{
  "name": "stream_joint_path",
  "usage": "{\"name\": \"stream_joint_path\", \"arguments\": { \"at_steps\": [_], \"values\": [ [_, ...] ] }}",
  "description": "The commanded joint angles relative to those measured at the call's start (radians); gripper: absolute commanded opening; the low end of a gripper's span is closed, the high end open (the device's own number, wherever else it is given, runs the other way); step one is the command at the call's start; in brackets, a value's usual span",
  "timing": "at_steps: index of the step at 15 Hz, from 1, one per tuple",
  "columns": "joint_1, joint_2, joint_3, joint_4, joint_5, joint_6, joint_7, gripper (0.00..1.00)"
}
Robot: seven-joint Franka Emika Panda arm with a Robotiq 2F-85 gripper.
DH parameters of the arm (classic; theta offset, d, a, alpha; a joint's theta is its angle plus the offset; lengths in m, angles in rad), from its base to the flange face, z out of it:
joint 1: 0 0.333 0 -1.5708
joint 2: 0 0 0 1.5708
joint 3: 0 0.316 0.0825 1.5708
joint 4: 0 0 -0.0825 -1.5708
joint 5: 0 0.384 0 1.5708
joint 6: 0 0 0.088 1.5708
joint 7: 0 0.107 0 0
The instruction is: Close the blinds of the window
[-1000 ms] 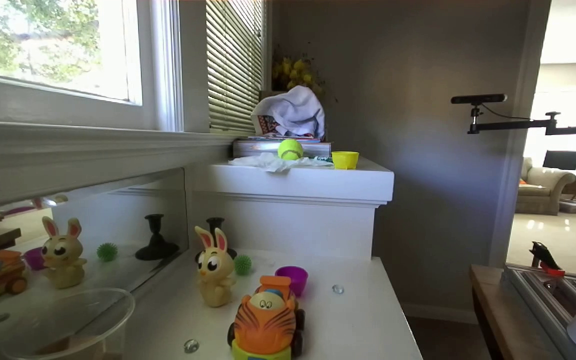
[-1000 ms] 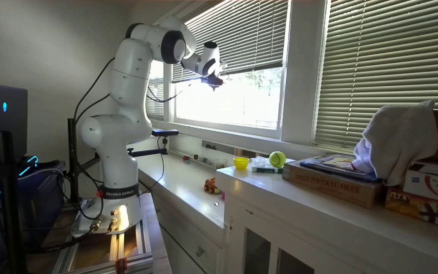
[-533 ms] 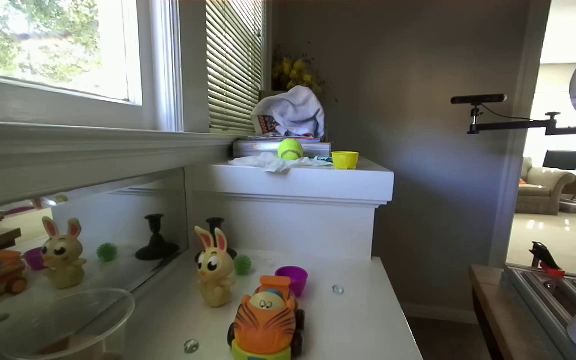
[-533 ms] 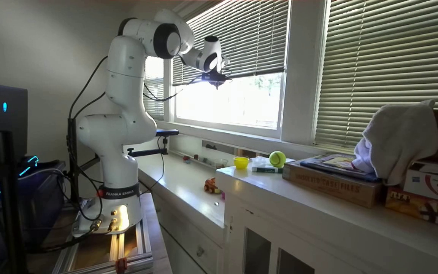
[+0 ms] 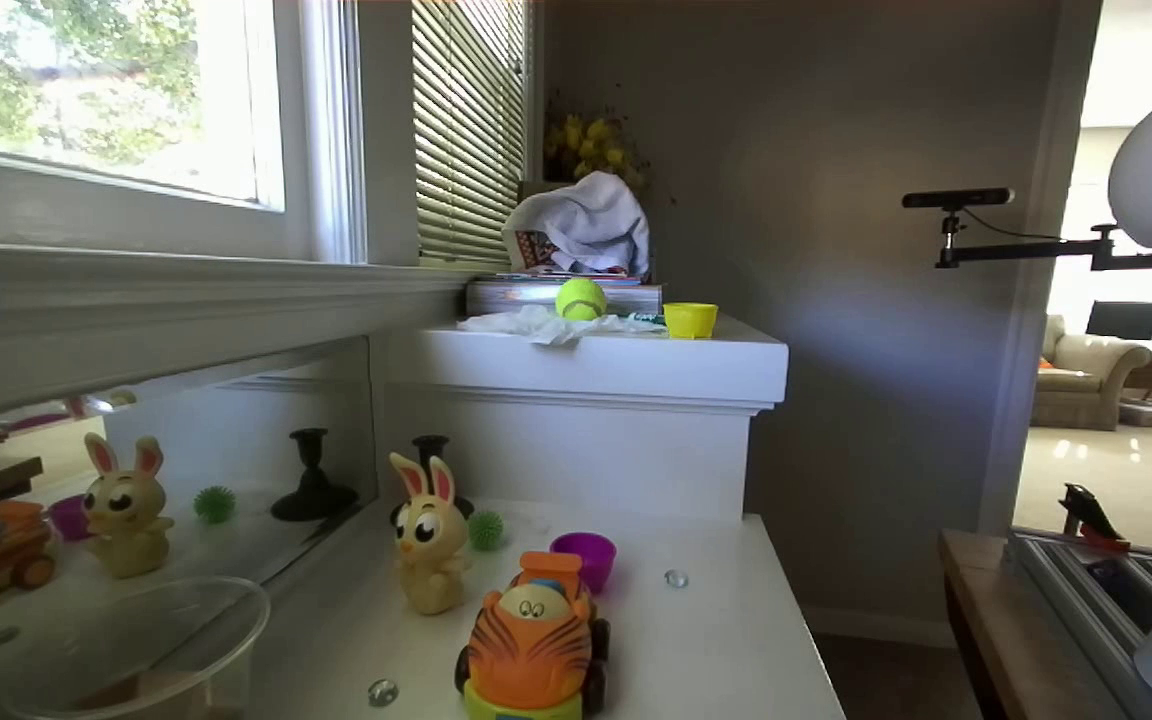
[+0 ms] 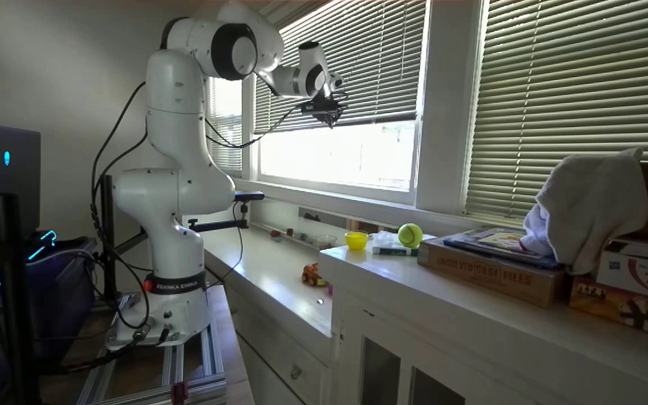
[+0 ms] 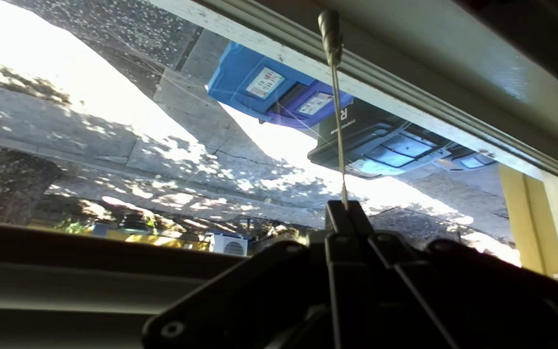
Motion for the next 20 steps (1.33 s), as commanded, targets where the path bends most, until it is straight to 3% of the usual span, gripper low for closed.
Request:
{"name": "stream_joint_path", "arguments": {
  "at_steps": [1, 2, 3, 7, 20],
  "values": [
    [-0.121, 0.063, 0.106, -0.055, -0.111, -0.013, 0.105, 0.0],
    [-0.152, 0.071, 0.127, -0.064, -0.132, -0.012, 0.122, 0.0],
    [-0.084, 0.111, 0.072, -0.065, -0.227, -0.02, 0.19, 0.0],
    [-0.136, 0.143, 0.097, -0.076, -0.365, -0.012, 0.307, 0.0],
    [-0.256, 0.102, 0.055, -0.037, -0.609, 0.066, 0.573, 0.0]
  ]
}}
